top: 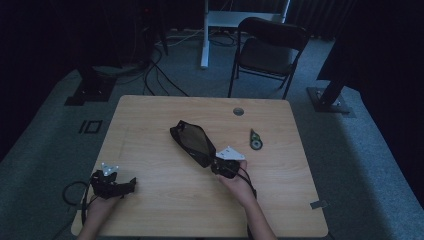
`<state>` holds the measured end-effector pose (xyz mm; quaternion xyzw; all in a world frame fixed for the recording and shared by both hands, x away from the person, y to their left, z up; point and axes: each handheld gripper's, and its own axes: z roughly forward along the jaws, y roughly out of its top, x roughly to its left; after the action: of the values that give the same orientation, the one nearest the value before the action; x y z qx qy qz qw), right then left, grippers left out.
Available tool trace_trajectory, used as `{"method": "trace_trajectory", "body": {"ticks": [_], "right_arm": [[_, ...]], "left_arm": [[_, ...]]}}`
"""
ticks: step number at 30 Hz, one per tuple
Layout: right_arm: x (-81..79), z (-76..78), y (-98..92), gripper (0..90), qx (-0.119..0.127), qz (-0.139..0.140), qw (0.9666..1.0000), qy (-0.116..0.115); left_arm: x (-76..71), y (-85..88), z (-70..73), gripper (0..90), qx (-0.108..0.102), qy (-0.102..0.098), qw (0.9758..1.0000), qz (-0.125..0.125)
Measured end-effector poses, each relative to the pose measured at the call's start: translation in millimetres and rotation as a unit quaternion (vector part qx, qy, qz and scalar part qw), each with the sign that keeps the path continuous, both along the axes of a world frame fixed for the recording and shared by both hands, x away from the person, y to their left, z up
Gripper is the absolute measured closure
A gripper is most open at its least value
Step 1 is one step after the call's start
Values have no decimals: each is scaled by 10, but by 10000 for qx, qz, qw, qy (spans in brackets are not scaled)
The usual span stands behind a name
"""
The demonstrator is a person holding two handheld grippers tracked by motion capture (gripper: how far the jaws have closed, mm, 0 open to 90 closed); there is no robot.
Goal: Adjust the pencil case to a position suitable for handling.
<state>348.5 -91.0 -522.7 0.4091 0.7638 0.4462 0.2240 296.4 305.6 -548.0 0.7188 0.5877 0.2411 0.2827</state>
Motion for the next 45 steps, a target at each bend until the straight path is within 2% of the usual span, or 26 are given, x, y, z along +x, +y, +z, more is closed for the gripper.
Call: {"method": "trace_trajectory", "body": {"ticks": [4,5,9,15,18,23,30,34,38,45], "right_arm": [[-34,1,-108,729,-50,-72,10000,-25],[-56,0,-187,729,-69,-127,9999,-36],[-95,5,-318,729,-22,-287,9996,-22],[-176,15,-440,729,-80,-381,9992,-76],[-236,-14,-551,729,-95,-525,9986,-44],[-333,-42,-679,728,-31,-689,9976,-46],[-491,-39,-794,728,-39,-867,9962,-33],[-595,-50,-831,728,-183,-905,9956,-127],[-689,-53,-866,729,-99,-969,9952,-121],[-810,-56,-899,728,-104,-1028,9946,-123]], "left_arm": [[0,0,0,6,1,0,10000,0],[0,0,0,6,1,0,10000,0],[0,0,0,6,1,0,10000,0],[0,0,0,6,1,0,10000,0],[0,1,1,6,-1,4,10000,1],[0,2,1,6,4,4,10000,6],[0,2,1,6,2,3,10000,6],[0,2,1,6,4,5,10000,5],[0,2,1,6,3,4,10000,5],[0,2,1,6,5,5,10000,5]]}}
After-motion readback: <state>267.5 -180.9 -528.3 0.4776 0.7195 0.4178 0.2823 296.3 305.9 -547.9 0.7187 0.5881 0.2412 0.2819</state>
